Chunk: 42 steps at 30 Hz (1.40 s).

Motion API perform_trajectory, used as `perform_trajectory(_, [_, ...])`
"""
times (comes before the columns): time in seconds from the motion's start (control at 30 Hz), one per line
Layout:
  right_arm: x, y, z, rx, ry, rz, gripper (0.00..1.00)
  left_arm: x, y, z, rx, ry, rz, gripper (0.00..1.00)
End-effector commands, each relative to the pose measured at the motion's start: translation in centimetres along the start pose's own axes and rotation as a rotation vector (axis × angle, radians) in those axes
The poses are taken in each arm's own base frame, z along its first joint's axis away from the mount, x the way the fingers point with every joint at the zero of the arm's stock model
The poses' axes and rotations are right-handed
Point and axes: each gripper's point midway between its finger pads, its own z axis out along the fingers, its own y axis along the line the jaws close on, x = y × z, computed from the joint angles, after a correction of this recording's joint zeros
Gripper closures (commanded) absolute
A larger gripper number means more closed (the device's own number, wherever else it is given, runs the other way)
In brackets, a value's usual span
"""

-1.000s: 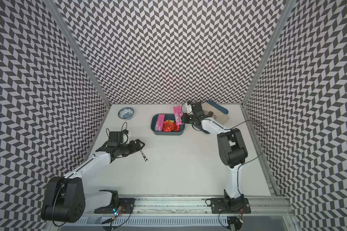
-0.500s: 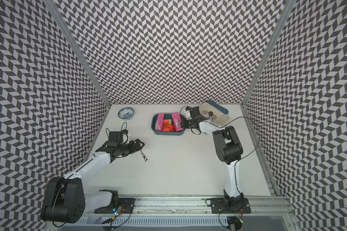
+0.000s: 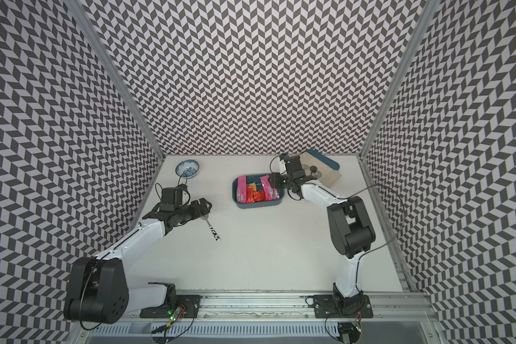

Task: Put the tea bags into the storage box
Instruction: Place the tea bag in the storage box, then reset both arms

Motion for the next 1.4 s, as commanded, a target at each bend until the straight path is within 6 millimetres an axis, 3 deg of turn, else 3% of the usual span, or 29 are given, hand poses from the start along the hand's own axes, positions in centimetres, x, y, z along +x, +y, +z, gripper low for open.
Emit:
perform_trajectory(0.0, [-4.7, 1.0, -3.2, 0.017, -0.142, -0.040, 0.47, -3.4, 0.4, -0.2, -0.055, -0.110, 0.032, 0.08])
perform_trajectory(0.1, [-5.2, -1.0, -4.3, 0.087, -0.205, -0.047, 0.46, -5.7, 0.9, -0.7, -0.101, -0.210, 0.073, 0.08])
perform_trajectory(0.27, [-5.5, -8.0, -8.0, 0.206, -0.349, -0.041, 0.48, -11.3, 3.0, -2.5, -0.293, -0.482, 0.243, 0.04])
perform_trajectory(0.4, [-3.3, -14.3, -11.1, 0.330, -0.453, -0.051, 0.50, -14.4, 7.4, -2.8, -0.475, -0.603, 0.283, 0.00])
perform_trajectory(0.5, [-0.4, -15.9, -10.8, 0.358, -0.428, -0.042, 0.50, -15.4, 9.8, -2.5, -0.457, -0.650, 0.247, 0.00])
perform_trajectory(0.57, [0.9, -16.2, -10.6, 0.364, -0.403, -0.034, 0.50, -14.9, 10.3, -1.9, -0.397, -0.669, 0.248, 0.00])
perform_trajectory(0.63, [1.6, -15.8, -11.3, 0.359, -0.414, -0.040, 0.50, -14.6, 9.5, -1.6, -0.328, -0.678, 0.273, 0.01])
perform_trajectory(0.67, [2.1, -18.4, -13.2, 0.558, -0.429, -0.121, 0.50, -14.7, 8.8, -2.0, -0.302, -0.709, 0.289, 0.01])
perform_trajectory(0.73, [3.3, -19.0, -14.5, 0.621, -0.427, -0.179, 0.49, -14.2, 7.6, -2.3, -0.249, -0.732, 0.319, 0.01])
perform_trajectory(0.87, [4.1, -16.7, -18.2, 0.530, -0.701, -0.199, 0.45, -13.0, 5.9, -2.5, -0.212, -0.728, 0.384, 0.00])
perform_trajectory(0.97, [5.7, -17.4, -18.2, 0.549, -0.713, -0.180, 0.43, -11.5, 6.5, -2.3, -0.244, -0.671, 0.377, 0.00])
perform_trajectory(1.03, [5.9, -17.2, -19.3, 0.557, -0.798, -0.171, 0.29, -10.2, 6.8, -2.5, -0.286, -0.698, 0.405, 0.00])
perform_trajectory(1.1, [6.9, -16.7, -19.3, 0.532, -0.794, -0.196, 0.00, -9.0, 7.3, -2.5, -0.318, -0.720, 0.401, 0.00])
perform_trajectory(1.23, [6.1, -17.0, -17.3, 0.515, -0.693, -0.214, 0.01, -8.3, 7.0, -3.0, -0.364, -0.773, 0.422, 0.00])
perform_trajectory(1.3, [6.1, -16.8, -17.6, 0.512, -0.716, -0.212, 0.01, -7.7, 6.6, -4.0, -0.380, -0.810, 0.416, 0.00])
perform_trajectory(1.37, [6.1, -16.8, -17.7, 0.511, -0.725, -0.215, 0.01, -6.8, 4.9, -4.3, -0.312, -0.827, 0.415, 0.00])
